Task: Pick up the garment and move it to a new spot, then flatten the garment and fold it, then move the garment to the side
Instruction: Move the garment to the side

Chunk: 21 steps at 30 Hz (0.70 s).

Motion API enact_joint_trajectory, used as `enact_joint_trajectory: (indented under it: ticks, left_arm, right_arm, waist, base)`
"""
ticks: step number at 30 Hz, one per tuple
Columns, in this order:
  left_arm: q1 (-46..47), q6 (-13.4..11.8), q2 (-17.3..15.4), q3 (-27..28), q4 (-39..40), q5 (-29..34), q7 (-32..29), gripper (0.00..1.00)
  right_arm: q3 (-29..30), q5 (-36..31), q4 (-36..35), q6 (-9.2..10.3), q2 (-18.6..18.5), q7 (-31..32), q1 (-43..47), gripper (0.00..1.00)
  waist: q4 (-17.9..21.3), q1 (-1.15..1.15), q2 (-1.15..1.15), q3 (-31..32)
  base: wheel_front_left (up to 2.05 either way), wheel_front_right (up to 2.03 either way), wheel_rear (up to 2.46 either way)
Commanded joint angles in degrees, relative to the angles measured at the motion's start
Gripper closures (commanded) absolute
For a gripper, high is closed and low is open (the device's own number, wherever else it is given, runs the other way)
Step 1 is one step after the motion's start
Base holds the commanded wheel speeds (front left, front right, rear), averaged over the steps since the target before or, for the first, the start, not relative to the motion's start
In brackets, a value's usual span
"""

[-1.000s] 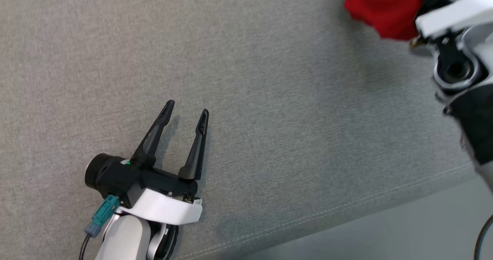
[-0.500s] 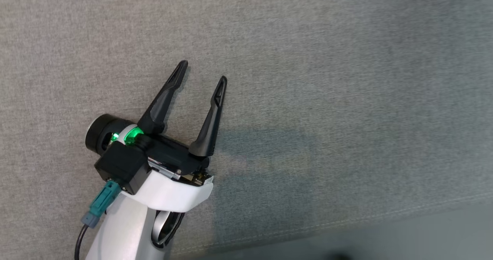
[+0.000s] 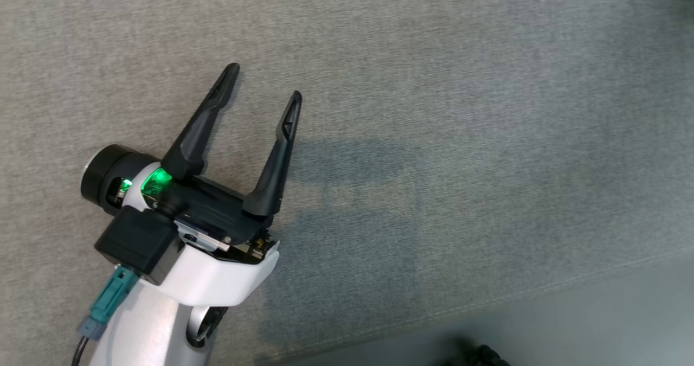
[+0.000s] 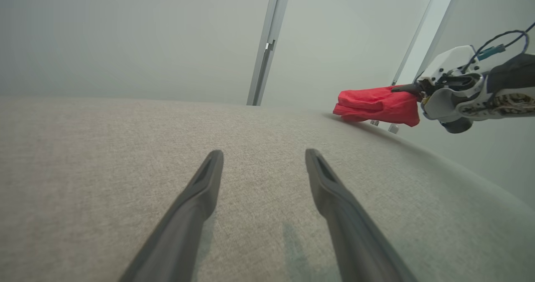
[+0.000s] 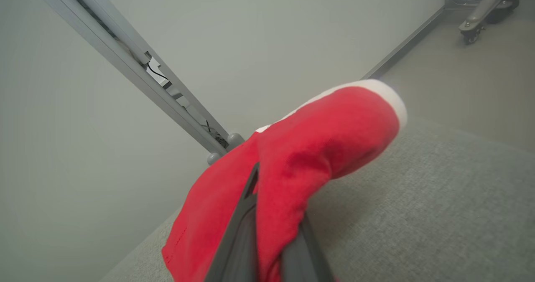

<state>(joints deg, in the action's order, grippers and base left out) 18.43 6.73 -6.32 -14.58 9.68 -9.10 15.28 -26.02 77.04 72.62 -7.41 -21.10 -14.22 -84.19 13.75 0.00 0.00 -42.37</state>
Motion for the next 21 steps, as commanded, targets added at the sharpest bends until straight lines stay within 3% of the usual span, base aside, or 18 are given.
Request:
enact_joint_trajectory:
  ticks: [1,7,15,16,17,18,21]
  left_arm:
    - [-1.4,-0.2,-0.6,1.3,-3.4,-0.6,-2.4,0.00]
    - [-1.3,-0.2,-1.3,0.8,-3.4,-1.1,-3.8,0.00]
    - [-0.8,0.0,-1.6,-0.5,-2.8,-1.9,-4.2,0.00]
    - [-0.7,0.0,-1.6,-0.6,-2.7,-2.0,-4.2,0.00]
    - [-0.5,0.0,-1.6,-0.8,-2.7,-2.0,-4.1,0.00]
    - [-0.4,0.1,-1.5,-0.9,-2.7,-2.1,-4.1,0.00]
    - [-0.3,-0.1,-1.6,-0.9,-2.9,-2.2,-3.8,0.00]
  right_arm:
    - [0.5,-0.8,0.0,-0.08,-0.8,-0.7,2.0,1.00]
    - [1.9,-2.5,1.3,-0.08,-0.2,-0.8,4.9,1.00]
    - [4.8,-3.7,1.3,-0.08,-2.4,2.0,10.6,1.00]
    - [5.3,-4.1,1.3,-0.08,-2.7,2.2,10.9,0.85]
    - [5.9,-4.4,1.3,-0.08,-2.8,2.4,11.2,0.55]
    - [6.3,-5.1,1.3,-0.08,-2.9,2.6,11.4,0.00]
    - [7.6,-7.0,1.3,-0.08,-2.7,3.5,11.7,0.00]
  waist:
    - [1.2,0.00,0.00,0.2]
    - [2.0,0.00,0.00,0.5]
    - [1.4,0.00,0.00,0.0]
    - [1.2,0.00,0.00,-0.1]
    - [1.0,0.00,0.00,-0.2]
    - [0.9,0.00,0.00,-0.3]
    - [0.8,0.00,0.00,-0.2]
  base:
    - [0.00,0.00,0.00]
    - [0.00,0.00,0.00]
    - [0.00,0.00,0.00]
    - [0.00,0.00,0.00]
    - [0.00,0.00,0.00]
    - [0.00,0.00,0.00]
    - [0.00,0.00,0.00]
